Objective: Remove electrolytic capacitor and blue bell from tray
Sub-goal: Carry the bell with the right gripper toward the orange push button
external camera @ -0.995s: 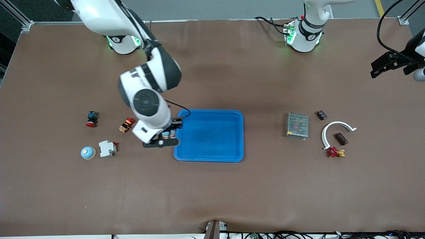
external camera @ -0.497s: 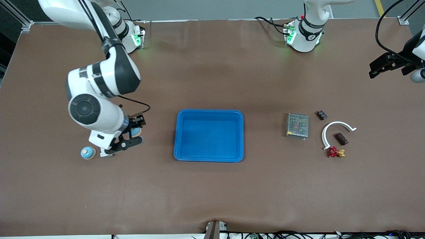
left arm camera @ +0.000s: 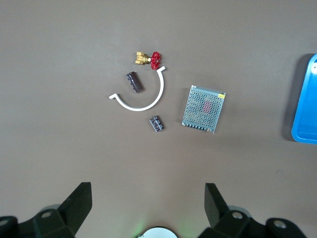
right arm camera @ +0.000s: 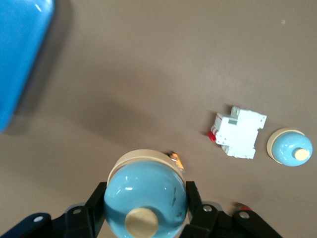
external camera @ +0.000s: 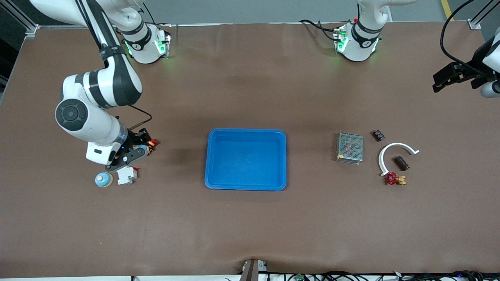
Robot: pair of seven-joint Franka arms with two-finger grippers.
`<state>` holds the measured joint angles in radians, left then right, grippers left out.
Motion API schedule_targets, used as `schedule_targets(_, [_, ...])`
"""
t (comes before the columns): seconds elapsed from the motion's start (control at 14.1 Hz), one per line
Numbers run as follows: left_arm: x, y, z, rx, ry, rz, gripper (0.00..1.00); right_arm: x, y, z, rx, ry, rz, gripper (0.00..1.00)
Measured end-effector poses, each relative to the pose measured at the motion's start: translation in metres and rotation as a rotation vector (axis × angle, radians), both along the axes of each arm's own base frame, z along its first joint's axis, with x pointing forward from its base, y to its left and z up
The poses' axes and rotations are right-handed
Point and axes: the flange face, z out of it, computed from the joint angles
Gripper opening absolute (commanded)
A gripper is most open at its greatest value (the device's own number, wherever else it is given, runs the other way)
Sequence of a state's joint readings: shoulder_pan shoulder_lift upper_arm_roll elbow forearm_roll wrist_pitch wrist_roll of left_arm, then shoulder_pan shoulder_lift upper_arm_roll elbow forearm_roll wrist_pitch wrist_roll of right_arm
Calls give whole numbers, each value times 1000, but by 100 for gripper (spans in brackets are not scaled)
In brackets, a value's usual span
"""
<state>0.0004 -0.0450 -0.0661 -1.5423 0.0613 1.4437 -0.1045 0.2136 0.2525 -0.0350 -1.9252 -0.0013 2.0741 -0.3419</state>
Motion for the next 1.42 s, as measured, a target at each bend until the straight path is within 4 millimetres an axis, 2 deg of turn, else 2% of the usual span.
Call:
schedule_targets(0.21, [0, -4, 0, 0, -1, -8, 100, -16, -51, -37, 15, 4, 58, 36])
schedule_targets(0.43, [-1, -4, 1, 0, -2, -7, 100, -32, -95, -61, 28, 13, 107, 36])
schedule_targets(0.57, [-1, -4, 1, 0, -2, -8, 100, -41, -112, -74, 31, 10, 112, 36])
schedule_targets(1.42, [-1, -5, 2, 0, -4, -9, 100, -87, -105, -128, 32, -28, 129, 36])
